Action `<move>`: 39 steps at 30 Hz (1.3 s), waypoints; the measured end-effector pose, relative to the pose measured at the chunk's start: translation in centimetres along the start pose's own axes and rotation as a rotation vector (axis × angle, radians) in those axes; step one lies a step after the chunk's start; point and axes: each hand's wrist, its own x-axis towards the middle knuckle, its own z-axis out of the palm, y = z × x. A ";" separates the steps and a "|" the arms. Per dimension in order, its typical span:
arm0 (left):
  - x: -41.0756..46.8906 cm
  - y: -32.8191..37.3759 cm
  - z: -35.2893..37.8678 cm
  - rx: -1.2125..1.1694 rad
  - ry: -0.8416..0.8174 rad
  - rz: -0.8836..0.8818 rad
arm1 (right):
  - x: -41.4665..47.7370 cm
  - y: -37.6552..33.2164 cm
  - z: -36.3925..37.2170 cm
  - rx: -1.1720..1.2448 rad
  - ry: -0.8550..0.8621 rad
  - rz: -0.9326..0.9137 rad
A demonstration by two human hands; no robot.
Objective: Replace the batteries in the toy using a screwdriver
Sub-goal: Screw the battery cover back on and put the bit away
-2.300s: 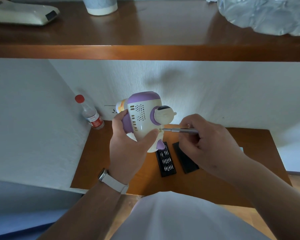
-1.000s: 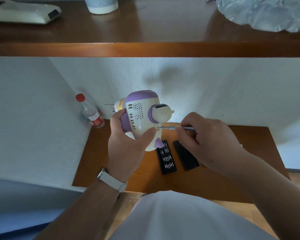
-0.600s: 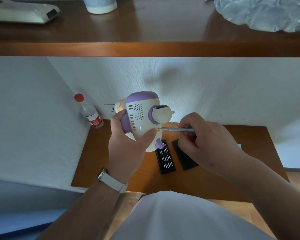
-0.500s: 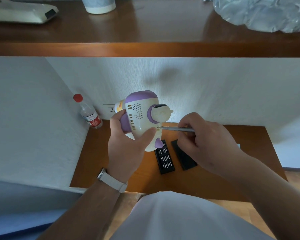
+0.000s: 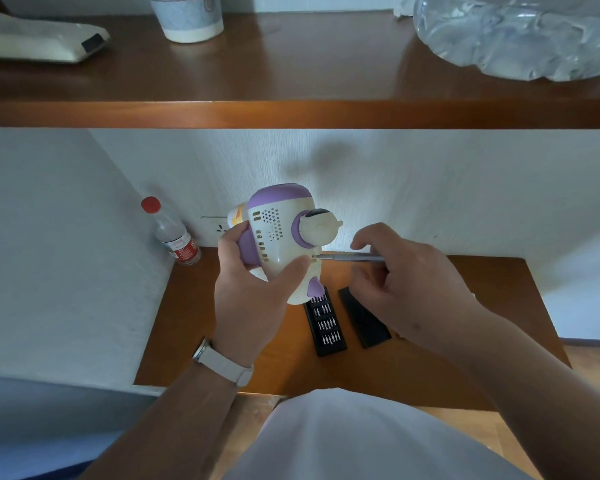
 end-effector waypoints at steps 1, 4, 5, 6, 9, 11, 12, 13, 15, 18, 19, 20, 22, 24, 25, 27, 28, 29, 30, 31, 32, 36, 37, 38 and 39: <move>0.1 0.0 0.1 0.002 0.000 0.003 | 0.0 0.1 0.0 -0.007 0.009 -0.009; 0.2 0.1 0.3 0.012 0.001 0.011 | 0.2 0.2 -0.1 -0.008 0.041 -0.019; 0.2 0.1 0.3 0.014 0.001 0.012 | 0.2 0.2 0.0 -0.002 0.051 -0.024; 0.3 0.1 0.4 0.015 0.002 0.012 | 0.2 0.2 0.0 0.000 0.063 -0.032; 0.4 0.0 0.5 0.016 -0.001 0.011 | 0.4 0.2 0.2 -0.002 0.090 -0.043; 0.5 -0.1 0.5 0.011 0.000 0.006 | 0.6 0.3 0.3 -0.013 0.102 -0.047; 0.5 -0.1 0.4 0.011 0.001 0.006 | 0.7 0.4 0.4 -0.019 0.108 -0.052; 0.6 -0.2 0.4 0.013 0.003 0.010 | 0.8 0.5 0.5 -0.024 0.111 -0.054; 0.9 -0.2 0.3 0.018 0.007 0.019 | 1.0 0.6 0.6 -0.026 0.114 -0.054; 1.3 -0.1 0.2 0.022 0.013 0.026 | 1.3 0.7 0.6 0.004 0.077 -0.019; 1.4 0.0 0.2 0.023 0.013 0.026 | 1.3 0.7 0.5 0.025 0.054 0.001; 1.5 0.0 0.2 0.023 0.011 0.024 | 1.3 0.6 0.4 0.046 0.032 0.022; 1.5 0.0 0.4 0.017 0.005 0.021 | 1.3 0.7 0.2 0.064 0.001 0.050; 1.5 0.1 0.7 0.016 -0.003 0.022 | 1.3 0.7 0.0 0.050 -0.013 0.053; 1.5 0.1 0.7 0.016 -0.004 0.024 | 1.3 0.7 -0.1 0.038 -0.018 0.050; 1.5 0.1 0.8 0.015 -0.003 0.025 | 1.4 0.7 -0.3 0.019 -0.038 0.051; 1.5 0.1 0.8 0.016 -0.002 0.023 | 1.5 0.7 -0.3 0.016 -0.046 0.050; 1.6 0.1 0.7 0.016 -0.002 0.021 | 1.5 0.7 -0.3 0.015 -0.054 0.051; 1.6 0.1 0.7 0.016 -0.001 0.018 | 1.5 0.7 -0.4 0.016 -0.058 0.051; 1.6 0.1 0.7 0.015 0.000 0.016 | 1.6 0.6 -0.3 0.016 -0.054 0.048; 1.7 0.1 0.7 0.015 0.002 0.016 | 1.5 0.7 -0.3 0.013 -0.042 0.039; 1.7 0.2 0.6 0.014 0.009 0.014 | 1.5 0.7 -0.1 -0.003 -0.012 0.017; 1.7 0.1 0.6 0.015 0.011 0.013 | 1.5 0.7 -0.1 -0.013 -0.007 0.004; 1.6 0.1 0.5 0.015 0.012 0.013 | 1.5 0.7 -0.1 -0.022 -0.005 -0.007; 1.6 0.0 0.5 0.015 0.011 0.013 | 1.6 0.6 0.0 -0.029 -0.004 -0.014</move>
